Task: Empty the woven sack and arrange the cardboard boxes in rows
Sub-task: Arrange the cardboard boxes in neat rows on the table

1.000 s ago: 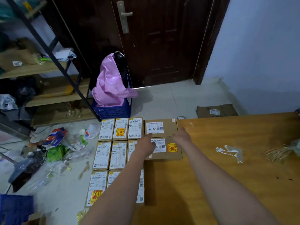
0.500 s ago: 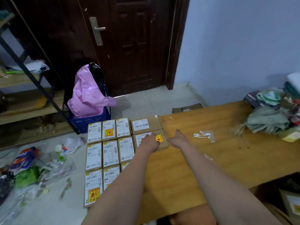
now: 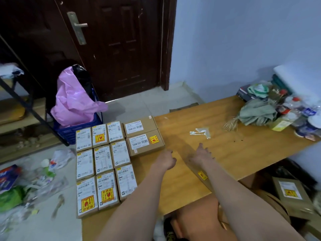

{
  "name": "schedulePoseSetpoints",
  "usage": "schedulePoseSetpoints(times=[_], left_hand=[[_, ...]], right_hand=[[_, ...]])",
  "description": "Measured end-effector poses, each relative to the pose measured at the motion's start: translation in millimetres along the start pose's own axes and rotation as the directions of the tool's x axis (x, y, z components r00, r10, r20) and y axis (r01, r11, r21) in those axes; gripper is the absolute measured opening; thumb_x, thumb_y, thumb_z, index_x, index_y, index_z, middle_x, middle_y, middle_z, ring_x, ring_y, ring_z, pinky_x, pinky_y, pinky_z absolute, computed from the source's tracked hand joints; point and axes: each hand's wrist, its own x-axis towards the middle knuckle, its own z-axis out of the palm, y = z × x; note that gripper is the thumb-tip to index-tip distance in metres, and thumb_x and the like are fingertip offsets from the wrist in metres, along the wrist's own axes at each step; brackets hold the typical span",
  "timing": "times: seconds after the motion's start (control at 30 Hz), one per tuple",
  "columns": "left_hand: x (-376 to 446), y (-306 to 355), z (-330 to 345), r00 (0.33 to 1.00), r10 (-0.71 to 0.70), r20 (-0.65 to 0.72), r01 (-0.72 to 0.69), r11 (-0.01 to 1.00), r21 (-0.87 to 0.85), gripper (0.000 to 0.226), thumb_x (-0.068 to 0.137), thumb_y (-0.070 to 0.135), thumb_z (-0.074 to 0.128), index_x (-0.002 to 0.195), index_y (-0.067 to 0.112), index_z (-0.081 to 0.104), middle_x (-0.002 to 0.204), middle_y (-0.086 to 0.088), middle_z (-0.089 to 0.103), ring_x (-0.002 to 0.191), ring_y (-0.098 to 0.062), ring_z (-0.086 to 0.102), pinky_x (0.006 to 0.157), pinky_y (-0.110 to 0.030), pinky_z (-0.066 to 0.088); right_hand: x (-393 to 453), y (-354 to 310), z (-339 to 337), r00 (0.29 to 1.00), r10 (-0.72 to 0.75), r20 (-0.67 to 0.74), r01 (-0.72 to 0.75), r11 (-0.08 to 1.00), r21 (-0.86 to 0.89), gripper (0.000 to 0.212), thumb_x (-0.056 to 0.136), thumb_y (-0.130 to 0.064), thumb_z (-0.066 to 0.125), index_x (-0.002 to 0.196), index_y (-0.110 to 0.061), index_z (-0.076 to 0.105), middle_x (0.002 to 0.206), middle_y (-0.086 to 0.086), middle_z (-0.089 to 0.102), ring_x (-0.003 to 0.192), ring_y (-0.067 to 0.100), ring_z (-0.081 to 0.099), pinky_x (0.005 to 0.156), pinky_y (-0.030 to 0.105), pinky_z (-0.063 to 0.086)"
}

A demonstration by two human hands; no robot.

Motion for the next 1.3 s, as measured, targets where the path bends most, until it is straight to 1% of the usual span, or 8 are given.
schedulePoseSetpoints(times=[0.1, 0.3, 0.53, 0.73, 0.87, 1.0, 1.13, 1.3], left_hand=[[0, 4, 6, 0.999, -0.034, 0.024, 0.034, 0.999, -0.018, 0.052, 0.099, 0.024, 0.047, 0.149, 0.014, 0.037, 0.148, -0.012, 0.045, 0.134, -0.029, 0.045, 0.103, -0.033, 0.039], [2, 8, 9, 0.995, -0.102, 0.017, 0.103, 0.995, -0.020, 0.053, 0.099, 0.022, 0.047, 0.150, 0.013, 0.036, 0.152, -0.011, 0.041, 0.138, -0.029, 0.041, 0.109, -0.034, 0.036], [2, 9, 11, 0.981, -0.194, 0.001, 0.194, 0.977, -0.091, 0.052, 0.100, 0.022, 0.045, 0.151, 0.016, 0.036, 0.150, -0.011, 0.043, 0.135, -0.029, 0.043, 0.108, -0.034, 0.038], [-7, 12, 6, 0.950, -0.299, 0.088, 0.309, 0.865, -0.396, 0.056, 0.095, 0.028, 0.058, 0.147, 0.029, 0.038, 0.142, -0.008, 0.047, 0.123, -0.028, 0.051, 0.103, -0.041, 0.047], [-16, 14, -1, 0.930, -0.161, 0.331, 0.329, 0.770, -0.547, 0.080, 0.089, 0.029, 0.070, 0.153, 0.035, 0.023, 0.150, -0.008, 0.042, 0.133, -0.030, 0.046, 0.107, -0.047, 0.044], [-18, 11, -12, 0.941, -0.110, 0.320, 0.308, 0.672, -0.673, 0.092, 0.084, 0.025, 0.076, 0.154, 0.037, 0.017, 0.149, -0.010, 0.043, 0.129, -0.032, 0.048, 0.108, -0.052, 0.042], [-22, -6, -20, 0.955, -0.121, 0.271, 0.288, 0.601, -0.746, 0.100, 0.072, 0.039, 0.080, 0.150, 0.041, 0.019, 0.149, -0.012, 0.042, 0.128, -0.038, 0.049, 0.107, -0.058, 0.040], [-32, -34, -26, 0.954, -0.218, 0.206, 0.292, 0.521, -0.802, 0.118, 0.048, 0.058, 0.088, 0.144, 0.029, 0.026, 0.141, -0.009, 0.047, 0.121, -0.035, 0.054, 0.100, -0.057, 0.048]], right_hand=[[7, 15, 1, 0.996, 0.085, 0.008, -0.084, 0.996, -0.043, 0.107, 0.072, -0.043, 0.074, 0.153, -0.020, 0.008, 0.153, 0.017, 0.020, 0.144, 0.036, 0.019, 0.118, 0.058, 0.009], [30, 37, 9, 0.991, 0.072, 0.114, -0.055, 0.988, -0.146, 0.126, 0.070, -0.041, 0.084, 0.155, -0.023, -0.008, 0.158, 0.014, 0.011, 0.148, 0.037, 0.013, 0.117, 0.061, 0.009], [42, 38, 11, 0.991, 0.035, 0.128, -0.010, 0.982, -0.190, 0.106, 0.079, -0.021, 0.078, 0.153, -0.014, 0.003, 0.152, 0.014, 0.021, 0.142, 0.037, 0.023, 0.112, 0.053, 0.028], [40, 4, -2, 0.991, -0.055, 0.120, 0.071, 0.989, -0.132, 0.104, 0.068, -0.053, 0.074, 0.149, -0.015, 0.020, 0.147, 0.013, 0.033, 0.135, 0.035, 0.033, 0.107, 0.044, 0.034], [27, -36, -8, 0.984, -0.157, 0.084, 0.161, 0.986, -0.044, 0.115, 0.062, -0.063, 0.076, 0.149, -0.013, 0.020, 0.145, 0.017, 0.037, 0.136, 0.037, 0.034, 0.108, 0.047, 0.031], [14, -68, -10, 0.987, -0.152, 0.052, 0.152, 0.988, 0.020, 0.118, 0.062, -0.067, 0.075, 0.150, -0.012, 0.017, 0.144, 0.019, 0.037, 0.133, 0.037, 0.037, 0.104, 0.048, 0.036], [6, -83, -9, 0.959, -0.262, 0.107, 0.255, 0.964, 0.081, 0.084, 0.083, -0.066, 0.053, 0.145, -0.012, 0.033, 0.141, 0.012, 0.048, 0.131, 0.036, 0.043, 0.104, 0.042, 0.040], [-10, -92, -13, 0.890, -0.402, 0.218, 0.260, 0.837, 0.481, 0.036, 0.097, -0.015, 0.047, 0.127, -0.002, 0.060, 0.112, 0.021, 0.068, 0.096, 0.038, 0.067, 0.079, 0.040, 0.054]])
